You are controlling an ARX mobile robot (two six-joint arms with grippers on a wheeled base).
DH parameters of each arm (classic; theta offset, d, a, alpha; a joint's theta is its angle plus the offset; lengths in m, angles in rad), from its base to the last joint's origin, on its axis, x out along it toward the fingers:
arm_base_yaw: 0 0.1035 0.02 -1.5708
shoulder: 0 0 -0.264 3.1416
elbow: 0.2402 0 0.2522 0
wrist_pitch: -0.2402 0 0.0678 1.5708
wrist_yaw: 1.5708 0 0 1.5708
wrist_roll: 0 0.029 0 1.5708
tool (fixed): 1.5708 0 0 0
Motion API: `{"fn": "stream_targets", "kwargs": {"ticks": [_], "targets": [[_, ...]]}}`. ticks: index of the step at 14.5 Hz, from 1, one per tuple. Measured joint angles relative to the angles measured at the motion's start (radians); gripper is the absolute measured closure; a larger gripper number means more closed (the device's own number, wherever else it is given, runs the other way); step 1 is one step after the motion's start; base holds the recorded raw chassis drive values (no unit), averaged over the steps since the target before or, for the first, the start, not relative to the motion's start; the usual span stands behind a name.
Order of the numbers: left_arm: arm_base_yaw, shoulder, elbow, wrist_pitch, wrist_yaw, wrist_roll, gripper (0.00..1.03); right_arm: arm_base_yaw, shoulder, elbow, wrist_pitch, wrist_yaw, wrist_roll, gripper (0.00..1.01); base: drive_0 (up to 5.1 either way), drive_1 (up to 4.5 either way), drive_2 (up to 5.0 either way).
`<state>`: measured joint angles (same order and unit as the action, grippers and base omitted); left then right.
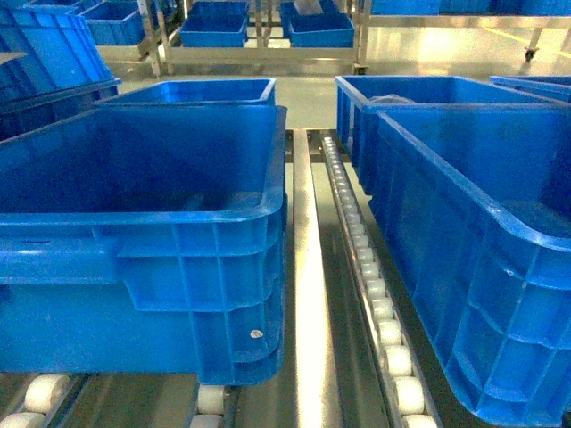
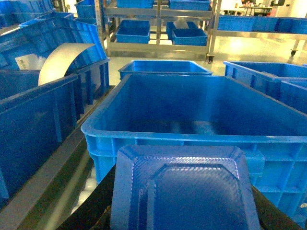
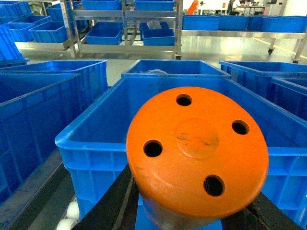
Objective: Sort blue parts and orange caps into right shelf containers
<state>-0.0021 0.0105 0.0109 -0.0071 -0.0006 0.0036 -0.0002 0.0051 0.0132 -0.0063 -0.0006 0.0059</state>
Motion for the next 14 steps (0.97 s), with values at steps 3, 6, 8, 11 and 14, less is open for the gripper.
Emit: {"fn": "stream_targets", "kwargs": {"ticks": [3, 6, 8, 11, 14], "targets": [[0.0, 0.0, 0.0, 0.0, 0.0, 0.0, 0.6, 0.0, 0.0, 0.0, 0.0, 0.0, 0.0, 0.6, 0.0, 0.0, 0.0], [0.0, 0.0, 0.0, 0.0, 0.0, 0.0, 0.6, 0.0, 0.0, 0.0, 0.0, 0.0, 0.0, 0.6, 0.0, 0.0, 0.0], [0.0, -0.01, -0.001, 0.044, 0.019, 0.0, 0.6, -0.01, -0.001, -0.002, 0.021, -0.032, 0.002, 0.6, 0.0, 0.0, 0.0], [-0.1, 0.195, 0.003, 0.339, 0.001, 0.003, 0.6, -0.084, 0.062, -0.001, 0.254, -0.347, 0.033, 0.6, 0.0, 0.0, 0.0], [-0.093, 0.977, 0.358, 0.925, 0.084, -0.009, 0.6, -0.118, 0.844, 0.227, 0.872, -0.339, 0.085, 0.6, 0.0, 0.0, 0.0]]}}
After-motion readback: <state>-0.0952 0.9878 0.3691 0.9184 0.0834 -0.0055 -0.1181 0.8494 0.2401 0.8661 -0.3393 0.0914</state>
